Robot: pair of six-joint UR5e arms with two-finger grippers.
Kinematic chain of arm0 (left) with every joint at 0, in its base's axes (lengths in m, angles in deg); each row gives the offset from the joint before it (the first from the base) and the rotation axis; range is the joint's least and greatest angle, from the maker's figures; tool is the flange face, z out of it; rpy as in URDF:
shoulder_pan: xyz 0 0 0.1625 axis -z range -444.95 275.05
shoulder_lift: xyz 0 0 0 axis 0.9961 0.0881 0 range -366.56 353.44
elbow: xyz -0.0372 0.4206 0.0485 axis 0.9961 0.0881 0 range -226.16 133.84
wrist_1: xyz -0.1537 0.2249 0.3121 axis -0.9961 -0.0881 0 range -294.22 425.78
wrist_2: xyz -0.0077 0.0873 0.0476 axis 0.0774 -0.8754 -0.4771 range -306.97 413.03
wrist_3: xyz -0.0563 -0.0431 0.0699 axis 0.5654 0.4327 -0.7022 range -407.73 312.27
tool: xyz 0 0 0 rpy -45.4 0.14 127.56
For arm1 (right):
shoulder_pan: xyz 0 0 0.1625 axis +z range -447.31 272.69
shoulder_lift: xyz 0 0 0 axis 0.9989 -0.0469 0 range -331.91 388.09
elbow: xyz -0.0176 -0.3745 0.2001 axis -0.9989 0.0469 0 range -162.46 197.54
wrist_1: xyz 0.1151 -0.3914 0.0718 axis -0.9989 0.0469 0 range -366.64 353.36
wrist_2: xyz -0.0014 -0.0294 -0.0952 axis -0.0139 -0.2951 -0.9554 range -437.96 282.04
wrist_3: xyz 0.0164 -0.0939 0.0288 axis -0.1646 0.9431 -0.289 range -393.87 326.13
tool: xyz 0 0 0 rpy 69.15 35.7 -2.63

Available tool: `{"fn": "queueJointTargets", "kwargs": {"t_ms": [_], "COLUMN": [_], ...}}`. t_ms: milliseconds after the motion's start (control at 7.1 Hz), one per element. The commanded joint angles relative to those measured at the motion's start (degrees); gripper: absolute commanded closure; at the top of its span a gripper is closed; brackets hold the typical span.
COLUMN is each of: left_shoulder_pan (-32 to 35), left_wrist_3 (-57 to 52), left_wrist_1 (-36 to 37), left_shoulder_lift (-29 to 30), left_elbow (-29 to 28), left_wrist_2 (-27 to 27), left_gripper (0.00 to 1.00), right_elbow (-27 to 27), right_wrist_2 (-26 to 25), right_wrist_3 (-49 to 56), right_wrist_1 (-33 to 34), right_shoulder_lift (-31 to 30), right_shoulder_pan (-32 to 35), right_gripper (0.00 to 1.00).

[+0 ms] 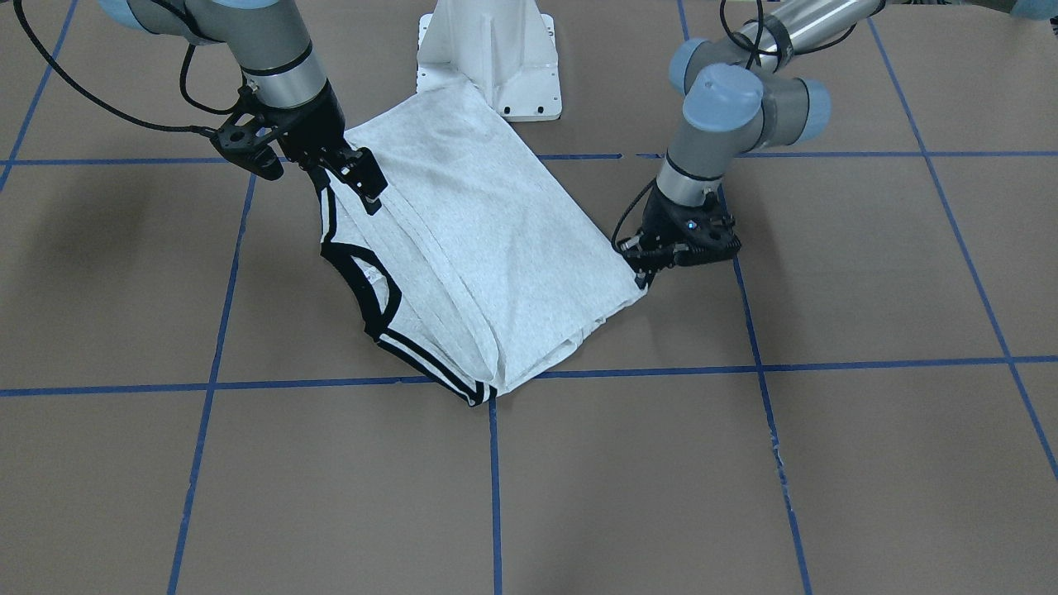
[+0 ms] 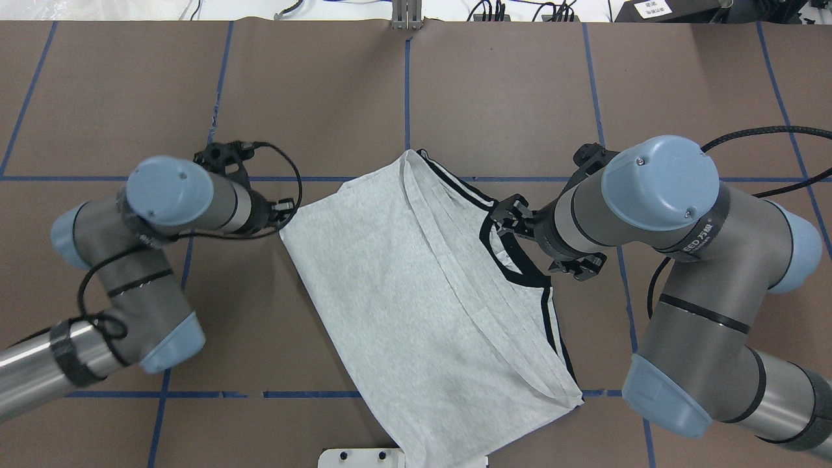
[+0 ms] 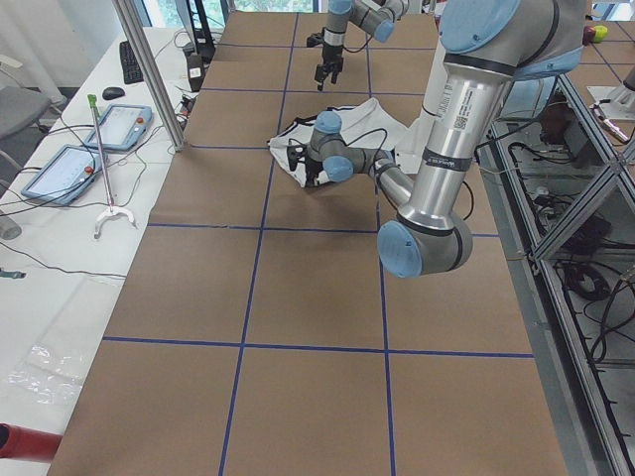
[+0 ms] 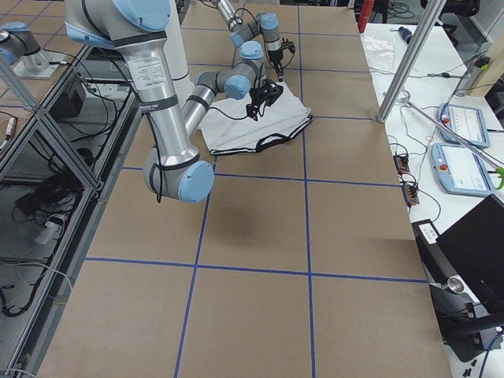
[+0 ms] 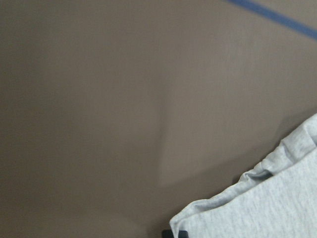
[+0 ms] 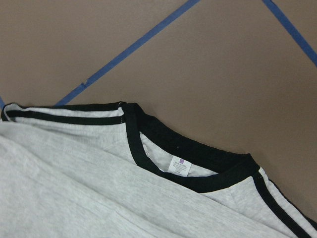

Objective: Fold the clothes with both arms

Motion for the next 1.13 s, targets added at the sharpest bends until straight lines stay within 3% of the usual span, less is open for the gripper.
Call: {"fn": "queueJointTargets", "kwargs": {"t_ms": [0,282,563,704,845,986], "left_shoulder_pan": [6.6,8.1,8.4,8.5,8.5,8.5], "left_wrist_3": [-1.2,-1.0,-0.5,-0.6,-0.8,-0.9], "left_wrist_1": [-4.3,-12.8,-15.9,-16.0,-16.2,-15.6], "left_shoulder_lift": [14.5,21.7,22.7,22.6,22.4,21.0], "left_elbow": [-17.2,-29.9,-31.1,-31.1,-30.8,-28.3], "left_wrist_2": [0.0,-0.1,-0.1,-0.1,0.3,0.5], "left_gripper": [1.00,1.00,1.00,0.84,0.42,0.35], "right_elbow": [-0.1,-0.1,0.1,2.4,3.6,4.7], "right_wrist_2": [0.0,-0.1,-2.0,-2.7,-3.4,-3.0], "right_wrist_3": [0.1,-0.5,0.0,-0.3,-0.3,-0.3], "right_wrist_1": [-1.1,-3.1,-4.4,-8.6,-10.3,-10.4], "right_shoulder_lift": [0.5,0.5,0.8,0.9,1.4,1.7], "right_shoulder_pan": [0.1,0.0,-0.4,-1.7,-3.0,-2.9], "right_gripper": [0.00,0.00,0.00,0.00,0.00,0.00]}}
